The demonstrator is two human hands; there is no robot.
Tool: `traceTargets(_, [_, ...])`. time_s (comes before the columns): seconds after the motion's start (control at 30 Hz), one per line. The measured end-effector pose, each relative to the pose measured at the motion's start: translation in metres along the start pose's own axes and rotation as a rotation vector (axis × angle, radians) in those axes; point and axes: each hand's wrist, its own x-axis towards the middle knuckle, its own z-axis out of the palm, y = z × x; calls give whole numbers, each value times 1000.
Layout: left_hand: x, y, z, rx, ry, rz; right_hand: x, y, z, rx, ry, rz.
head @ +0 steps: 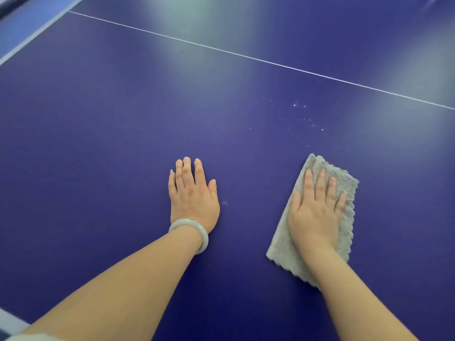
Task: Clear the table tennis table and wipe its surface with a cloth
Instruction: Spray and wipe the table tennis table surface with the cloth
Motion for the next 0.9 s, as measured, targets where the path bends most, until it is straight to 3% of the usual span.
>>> traceTargets(0.07, [-1,1,-1,-8,-3,-3,-4,-28,0,34,-5,-50])
traceTargets(0.2, [0,-1,-2,-31,-2,4,-66,-62,14,22,11,-421])
traceTargets(0.33, [-2,-2,-5,-81,-6,13,-117,-55,23,-2,-7,-489])
traceTargets(0.43, [6,-16,-12,-175,-37,58,-105,-61,24,-6,-42,-581])
traceTargets(0.53, [8,-50,-18,-99,-52,198,-67,-71,20,-40,-47,-706])
traceTargets(0.6, [-1,-67,-16,-25,-61,203,-32,-70,16,-49,-28,-631])
traceTargets(0.77, [-20,-68,-5,70,-60,142,-12,-43,11,-32,26,-219])
traceTargets(0.83, [-20,-67,-4,63,-36,132,-42,-50,15,-45,65,-197])
traceTargets(0.9, [-20,-68,-3,54,-32,143,-71,-69,21,-27,60,-304])
